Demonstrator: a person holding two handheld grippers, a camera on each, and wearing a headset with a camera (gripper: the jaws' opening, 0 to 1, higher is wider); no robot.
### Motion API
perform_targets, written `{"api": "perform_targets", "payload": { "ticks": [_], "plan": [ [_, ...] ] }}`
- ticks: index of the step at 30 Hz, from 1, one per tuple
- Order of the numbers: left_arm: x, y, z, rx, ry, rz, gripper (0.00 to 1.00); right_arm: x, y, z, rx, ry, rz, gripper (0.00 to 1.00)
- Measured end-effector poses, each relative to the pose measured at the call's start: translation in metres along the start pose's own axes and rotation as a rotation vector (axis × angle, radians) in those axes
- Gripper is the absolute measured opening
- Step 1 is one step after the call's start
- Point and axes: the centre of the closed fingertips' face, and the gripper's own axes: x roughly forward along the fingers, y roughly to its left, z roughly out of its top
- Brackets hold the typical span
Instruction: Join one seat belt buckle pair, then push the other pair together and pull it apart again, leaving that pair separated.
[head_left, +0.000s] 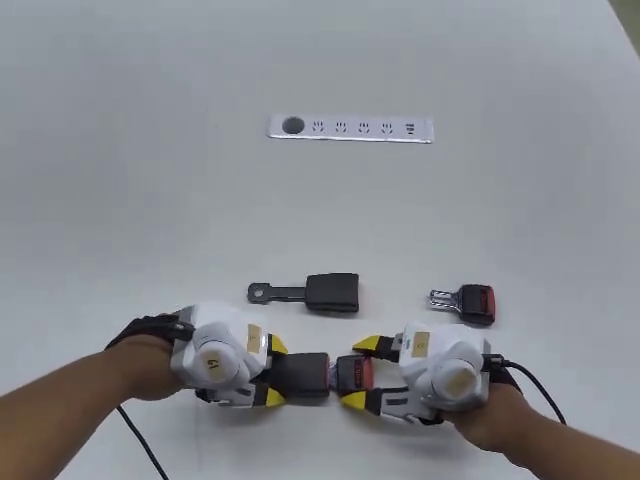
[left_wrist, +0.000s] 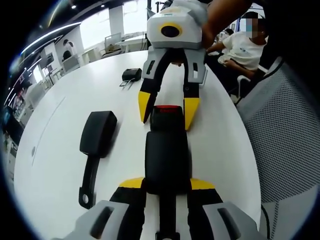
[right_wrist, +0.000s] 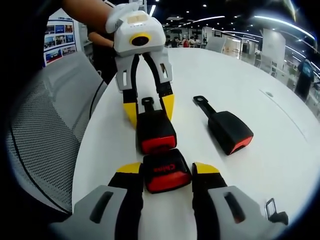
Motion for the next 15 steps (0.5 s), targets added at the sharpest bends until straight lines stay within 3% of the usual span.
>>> {"api": "perform_targets", "payload": {
  "ticks": [3, 6, 8, 10, 13, 15],
  "plan": [
    [0.000, 0.000, 0.002, -0.002, 0.012, 0.009, 0.35, 0.001, -0.002, -0.002, 0.031, 0.021, -0.028, 0.39],
    [0.000, -0.005, 0.007, -0.029, 0.000, -0.002, 0.54, -0.003, 0.000, 0.005, 0.053, -0.022, -0.033, 0.52],
    [-0.002, -0.008, 0.010, -0.044, -0.012, -0.008, 0.65, -0.007, 0.000, 0.008, 0.051, -0.031, -0.042, 0.54],
    [-0.005, -0.006, 0.011, -0.046, -0.010, 0.009, 0.67, -0.010, -0.002, 0.009, 0.055, -0.037, -0.052, 0.56],
    [-0.012, -0.001, 0.022, -0.100, -0.064, 0.038, 0.71, -0.018, -0.005, 0.012, 0.094, -0.057, -0.075, 0.62],
    [-0.016, 0.002, 0.026, -0.109, -0.077, 0.056, 0.77, -0.022, -0.006, 0.014, 0.139, -0.082, -0.078, 0.67]
  ]
}}
